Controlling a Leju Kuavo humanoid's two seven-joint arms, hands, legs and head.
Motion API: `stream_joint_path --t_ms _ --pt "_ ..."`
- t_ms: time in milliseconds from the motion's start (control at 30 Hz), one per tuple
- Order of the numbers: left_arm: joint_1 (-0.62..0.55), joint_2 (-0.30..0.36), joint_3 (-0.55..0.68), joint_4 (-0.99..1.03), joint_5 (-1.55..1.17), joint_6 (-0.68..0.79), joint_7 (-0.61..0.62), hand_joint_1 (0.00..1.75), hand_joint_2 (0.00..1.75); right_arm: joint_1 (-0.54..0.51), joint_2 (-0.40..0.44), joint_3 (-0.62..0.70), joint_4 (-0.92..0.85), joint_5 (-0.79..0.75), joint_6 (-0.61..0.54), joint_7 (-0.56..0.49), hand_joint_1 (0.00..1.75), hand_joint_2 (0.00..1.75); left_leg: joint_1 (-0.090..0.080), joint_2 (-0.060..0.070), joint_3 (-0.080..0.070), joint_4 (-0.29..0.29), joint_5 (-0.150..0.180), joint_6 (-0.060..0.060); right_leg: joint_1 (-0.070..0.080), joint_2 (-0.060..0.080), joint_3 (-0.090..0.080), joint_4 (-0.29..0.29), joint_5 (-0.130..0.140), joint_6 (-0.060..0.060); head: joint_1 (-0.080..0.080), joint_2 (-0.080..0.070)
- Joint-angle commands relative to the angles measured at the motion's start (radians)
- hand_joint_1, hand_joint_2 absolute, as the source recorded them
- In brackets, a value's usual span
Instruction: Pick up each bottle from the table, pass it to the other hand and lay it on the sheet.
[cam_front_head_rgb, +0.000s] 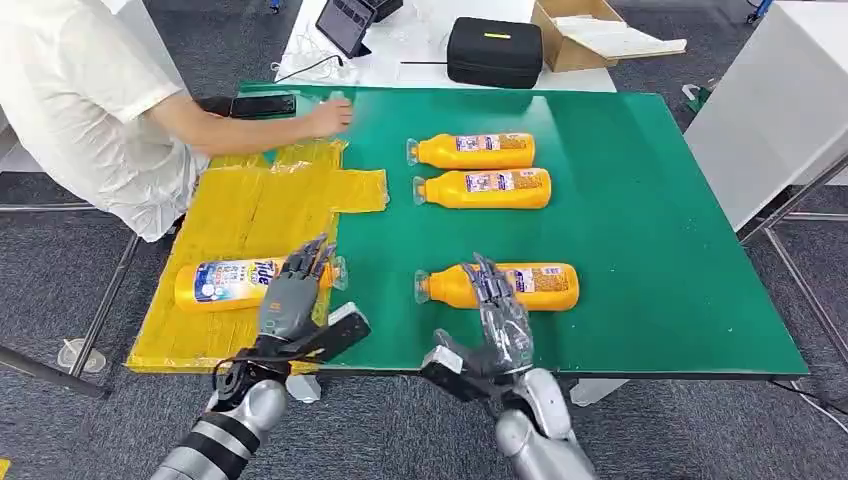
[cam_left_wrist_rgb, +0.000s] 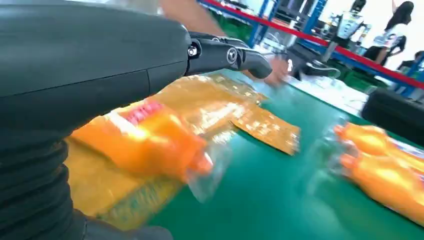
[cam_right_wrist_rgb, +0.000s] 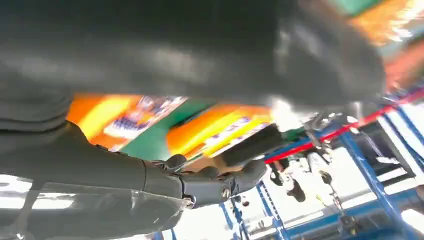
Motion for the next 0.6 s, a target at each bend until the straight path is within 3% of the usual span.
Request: stream_joint_path --t_ms 33,367,600 --pt "0.039 -0.053 -0.087 -0.051 0.128 -0.007 -0.037 0.0 1.75 -0.222 -0.139 -0.007 0.327 0.137 0.002 0.094 0.0 1.75 -0.002 0.001 0.004 0.0 -0.002 0.002 -0.001 -0.001 0.004 -0.001 -0.001 -0.001 0.0 0.0" --pt "0.044 -0.065 -0.098 -0.052 0.191 0.008 -0.051 0.0 1.75 -0.234 -0.158 0.031 0.314 0.22 0.025 0.118 0.0 1.75 -0.003 0.001 0.002 0.0 -0.001 0.001 0.0 0.0 0.002 0.0 -0.001 -0.001 0.0 0.0" --pt "0.073 -0.052 -0.083 -0.095 0.22 0.001 -0.036 0.0 1.75 -0.21 -0.237 0.139 0.175 0.246 0.298 0.191 0.0 1.75 -0.002 0.002 0.002 0.0 -0.002 0.001 0.0 0.0 0.002 0.001 -0.001 -0.001 -0.001 0.0"
